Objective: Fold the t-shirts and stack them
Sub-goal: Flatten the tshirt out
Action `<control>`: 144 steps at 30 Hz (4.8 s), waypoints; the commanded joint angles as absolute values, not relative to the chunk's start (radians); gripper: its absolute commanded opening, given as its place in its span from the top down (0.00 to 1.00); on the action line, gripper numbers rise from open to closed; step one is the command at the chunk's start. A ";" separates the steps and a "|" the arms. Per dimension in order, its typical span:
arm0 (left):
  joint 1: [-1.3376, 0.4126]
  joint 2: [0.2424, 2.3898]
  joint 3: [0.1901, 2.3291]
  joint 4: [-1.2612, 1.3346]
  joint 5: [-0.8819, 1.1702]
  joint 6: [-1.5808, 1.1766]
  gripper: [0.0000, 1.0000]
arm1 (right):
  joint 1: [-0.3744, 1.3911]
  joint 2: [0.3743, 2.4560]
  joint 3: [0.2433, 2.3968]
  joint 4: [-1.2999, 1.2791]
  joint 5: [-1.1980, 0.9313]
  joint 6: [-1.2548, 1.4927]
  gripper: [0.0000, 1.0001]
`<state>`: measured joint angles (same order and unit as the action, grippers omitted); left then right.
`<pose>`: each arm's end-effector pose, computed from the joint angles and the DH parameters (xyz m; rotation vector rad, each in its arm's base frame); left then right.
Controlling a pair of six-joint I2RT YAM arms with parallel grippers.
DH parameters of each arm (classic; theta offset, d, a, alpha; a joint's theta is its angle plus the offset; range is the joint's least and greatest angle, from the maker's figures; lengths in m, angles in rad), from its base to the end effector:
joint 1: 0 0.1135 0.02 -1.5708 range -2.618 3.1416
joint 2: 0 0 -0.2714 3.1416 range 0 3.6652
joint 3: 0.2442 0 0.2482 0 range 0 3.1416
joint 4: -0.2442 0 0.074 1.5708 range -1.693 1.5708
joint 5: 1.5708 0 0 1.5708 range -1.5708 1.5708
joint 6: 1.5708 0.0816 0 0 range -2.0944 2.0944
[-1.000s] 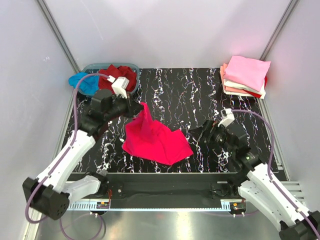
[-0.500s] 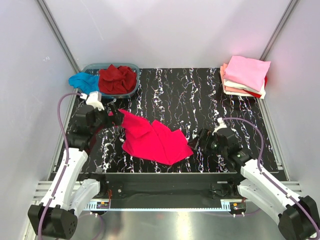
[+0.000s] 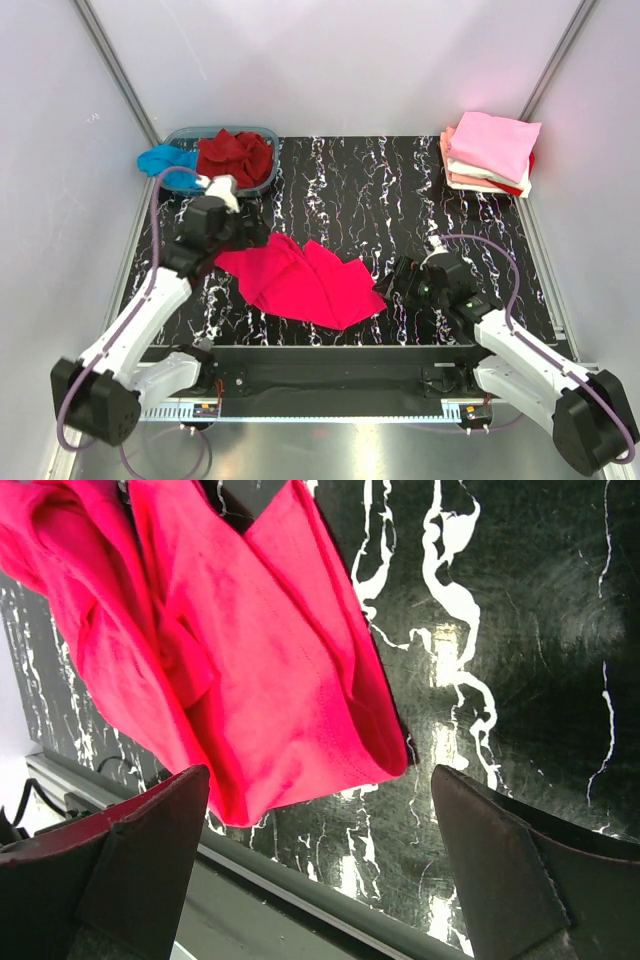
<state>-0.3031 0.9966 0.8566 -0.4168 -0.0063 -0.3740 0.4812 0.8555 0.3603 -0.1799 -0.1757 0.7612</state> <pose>0.2402 -0.0746 0.2850 -0.0801 2.1514 -0.3907 0.1733 0.1066 0.1603 0.2322 2.3686 0.8352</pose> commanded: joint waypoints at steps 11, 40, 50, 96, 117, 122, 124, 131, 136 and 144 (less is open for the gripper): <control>-0.358 0.933 0.559 -0.470 -0.084 -0.903 0.13 | 0.476 0.883 0.385 -0.130 -0.176 0.762 0.00; -0.164 0.928 0.334 -0.349 0.091 -0.922 0.98 | 0.474 0.908 0.393 -0.130 -0.176 0.762 0.00; -0.164 0.824 0.480 -0.538 0.052 -0.859 0.86 | 0.474 0.920 0.397 -0.130 -0.176 0.762 0.00; -0.140 0.318 1.113 -1.103 -0.472 -0.752 1.00 | 0.557 1.788 1.166 -0.432 -0.183 0.591 0.16; -0.262 0.287 1.189 -1.204 -0.652 -0.747 1.00 | 0.575 1.752 1.115 -0.522 -0.104 0.615 0.25; -0.276 0.275 1.287 -1.278 -0.733 -0.752 1.00 | 0.578 1.747 1.166 -0.495 -0.149 0.604 0.27; -0.290 0.278 1.325 -1.305 -0.791 -0.752 1.00 | 0.589 1.746 1.196 -0.506 -0.144 0.585 0.28; -0.340 0.244 1.336 -1.400 -0.845 -0.811 1.00 | 0.630 1.851 1.437 -0.581 -0.178 0.512 0.28; -0.383 0.209 1.273 -1.411 -0.847 -0.848 0.99 | 0.646 2.029 1.655 -0.659 -0.207 0.447 0.28; -0.420 0.153 1.216 -1.405 -0.865 -0.850 0.99 | 0.739 2.301 2.011 -0.831 -0.166 0.382 0.28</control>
